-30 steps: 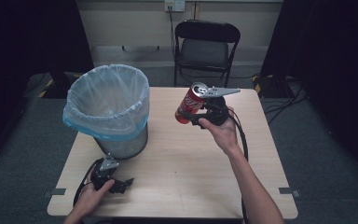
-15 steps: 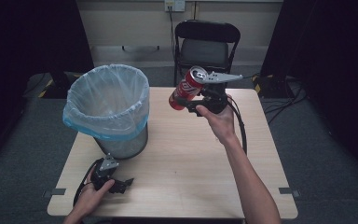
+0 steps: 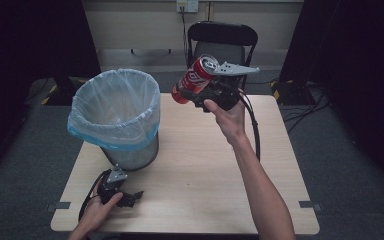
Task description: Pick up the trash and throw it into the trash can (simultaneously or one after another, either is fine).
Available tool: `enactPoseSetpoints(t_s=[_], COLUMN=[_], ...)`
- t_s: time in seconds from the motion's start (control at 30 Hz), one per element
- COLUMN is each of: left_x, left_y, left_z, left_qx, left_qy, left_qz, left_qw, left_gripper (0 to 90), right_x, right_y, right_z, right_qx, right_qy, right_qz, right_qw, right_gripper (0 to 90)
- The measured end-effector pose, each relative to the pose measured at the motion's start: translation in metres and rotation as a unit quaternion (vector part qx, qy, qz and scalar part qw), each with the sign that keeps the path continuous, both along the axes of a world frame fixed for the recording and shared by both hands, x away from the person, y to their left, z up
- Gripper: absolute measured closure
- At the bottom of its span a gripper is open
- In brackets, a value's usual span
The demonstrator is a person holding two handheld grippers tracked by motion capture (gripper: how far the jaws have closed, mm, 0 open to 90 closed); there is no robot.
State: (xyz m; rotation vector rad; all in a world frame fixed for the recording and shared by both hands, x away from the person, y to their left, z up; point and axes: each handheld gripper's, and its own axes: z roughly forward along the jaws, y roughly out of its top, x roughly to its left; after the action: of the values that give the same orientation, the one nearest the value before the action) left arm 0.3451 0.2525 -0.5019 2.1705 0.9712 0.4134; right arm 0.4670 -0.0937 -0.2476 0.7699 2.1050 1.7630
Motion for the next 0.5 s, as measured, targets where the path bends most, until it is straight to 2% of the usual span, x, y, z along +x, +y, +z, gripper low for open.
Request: enactPoseSetpoints(t_s=[0.2,0.5], left_x=[0.000,0.000], left_y=[0.000,0.000], left_z=[0.000,0.000], left_qx=[0.000,0.000], left_qy=[0.000,0.002], left_qz=[0.000,-0.002], left_qw=[1.0000,1.0000], left_gripper=[1.8,1.8], right_x=[0.000,-0.013], right_y=[0.008,0.025], right_z=[0.005,0.016], right_qx=[0.016,0.033], right_qy=[-0.006,-0.027], right_qz=[0.011,0.034], right_qw=[0.9998,0.9985], right_gripper=[35.5,35.5])
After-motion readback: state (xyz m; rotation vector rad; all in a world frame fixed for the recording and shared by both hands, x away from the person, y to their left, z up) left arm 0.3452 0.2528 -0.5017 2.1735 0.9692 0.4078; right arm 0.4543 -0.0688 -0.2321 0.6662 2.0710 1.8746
